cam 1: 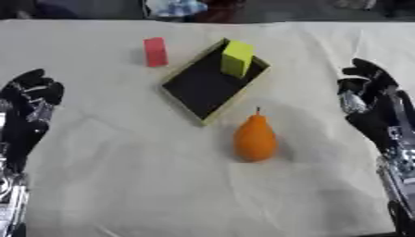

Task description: Pick up objects on the table and place them in the box.

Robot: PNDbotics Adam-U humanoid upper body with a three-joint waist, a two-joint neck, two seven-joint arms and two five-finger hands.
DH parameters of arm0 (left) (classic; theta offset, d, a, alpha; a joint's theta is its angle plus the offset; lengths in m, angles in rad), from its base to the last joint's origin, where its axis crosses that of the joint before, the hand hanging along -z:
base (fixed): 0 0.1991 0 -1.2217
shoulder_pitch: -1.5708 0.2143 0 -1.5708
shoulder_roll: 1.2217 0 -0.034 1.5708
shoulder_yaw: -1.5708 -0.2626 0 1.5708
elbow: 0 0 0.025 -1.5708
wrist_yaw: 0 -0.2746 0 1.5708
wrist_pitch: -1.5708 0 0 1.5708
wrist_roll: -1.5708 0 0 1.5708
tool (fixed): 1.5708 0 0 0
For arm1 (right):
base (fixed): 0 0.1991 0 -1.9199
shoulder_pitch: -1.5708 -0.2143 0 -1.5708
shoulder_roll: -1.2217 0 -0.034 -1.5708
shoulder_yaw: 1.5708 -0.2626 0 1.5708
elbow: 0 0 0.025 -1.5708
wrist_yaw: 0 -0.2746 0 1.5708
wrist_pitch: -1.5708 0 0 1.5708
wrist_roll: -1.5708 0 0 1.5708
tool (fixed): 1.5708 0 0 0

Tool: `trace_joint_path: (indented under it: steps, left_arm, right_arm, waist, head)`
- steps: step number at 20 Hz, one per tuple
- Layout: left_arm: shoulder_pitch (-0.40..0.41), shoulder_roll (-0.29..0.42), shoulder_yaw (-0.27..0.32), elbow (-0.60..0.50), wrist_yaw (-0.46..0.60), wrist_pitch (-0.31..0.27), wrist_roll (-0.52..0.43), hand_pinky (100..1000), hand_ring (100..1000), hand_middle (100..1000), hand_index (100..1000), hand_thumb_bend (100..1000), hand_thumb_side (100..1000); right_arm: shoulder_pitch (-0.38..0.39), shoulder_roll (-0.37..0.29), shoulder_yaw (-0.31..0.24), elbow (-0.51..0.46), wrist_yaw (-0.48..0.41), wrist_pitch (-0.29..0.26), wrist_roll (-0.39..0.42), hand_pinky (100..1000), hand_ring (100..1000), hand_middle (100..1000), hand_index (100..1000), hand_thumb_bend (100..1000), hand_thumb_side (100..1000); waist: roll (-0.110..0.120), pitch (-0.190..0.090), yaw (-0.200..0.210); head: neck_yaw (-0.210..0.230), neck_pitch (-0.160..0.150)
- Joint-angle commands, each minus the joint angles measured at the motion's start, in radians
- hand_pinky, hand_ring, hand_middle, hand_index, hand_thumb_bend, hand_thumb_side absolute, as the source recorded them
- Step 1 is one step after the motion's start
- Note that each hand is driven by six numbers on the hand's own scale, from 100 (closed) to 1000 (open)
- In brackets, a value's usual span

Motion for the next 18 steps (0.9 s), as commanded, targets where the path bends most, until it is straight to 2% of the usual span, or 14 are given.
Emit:
trace_joint_path:
  steps: [1, 4, 7, 13, 18]
  left_arm:
    - [-0.007, 0.009, 0.004, -0.022, 0.004, -0.001, 0.002, 708, 718, 699, 833, 640, 654]
    - [-0.006, 0.01, 0.002, -0.022, 0.004, -0.001, -0.001, 708, 718, 699, 833, 641, 654]
    - [-0.005, 0.011, 0.001, -0.021, 0.003, -0.001, -0.003, 708, 718, 699, 833, 641, 654]
    - [-0.004, 0.014, -0.004, -0.02, 0.003, -0.001, -0.008, 708, 718, 699, 833, 641, 654]
    - [-0.002, 0.016, -0.006, -0.019, 0.003, -0.001, -0.01, 708, 717, 699, 833, 642, 655]
  right_arm:
    - [-0.012, -0.042, 0.008, -0.022, 0.008, -0.003, 0.017, 753, 732, 738, 872, 100, 330]
    - [-0.023, -0.095, 0.035, -0.017, 0.015, -0.004, 0.057, 761, 740, 748, 883, 100, 309]
    - [-0.04, -0.154, 0.071, -0.005, 0.029, -0.007, 0.134, 773, 752, 762, 899, 100, 299]
    - [-0.091, -0.262, 0.171, 0.027, 0.048, -0.025, 0.294, 784, 763, 773, 913, 100, 326]
    - [-0.124, -0.324, 0.249, 0.045, 0.063, -0.042, 0.4, 795, 778, 787, 922, 113, 333]
  waist:
    - [0.007, -0.033, 0.003]
    - [0.006, -0.034, 0.007]
    - [0.004, -0.036, 0.01]
    - [0.002, -0.04, 0.015]
    - [-0.001, -0.041, 0.019]
  head:
    - [-0.002, -0.008]
    - [-0.007, -0.006]
    - [-0.009, -0.004]
    - [-0.018, -0.003]
    - [-0.025, 0.0]
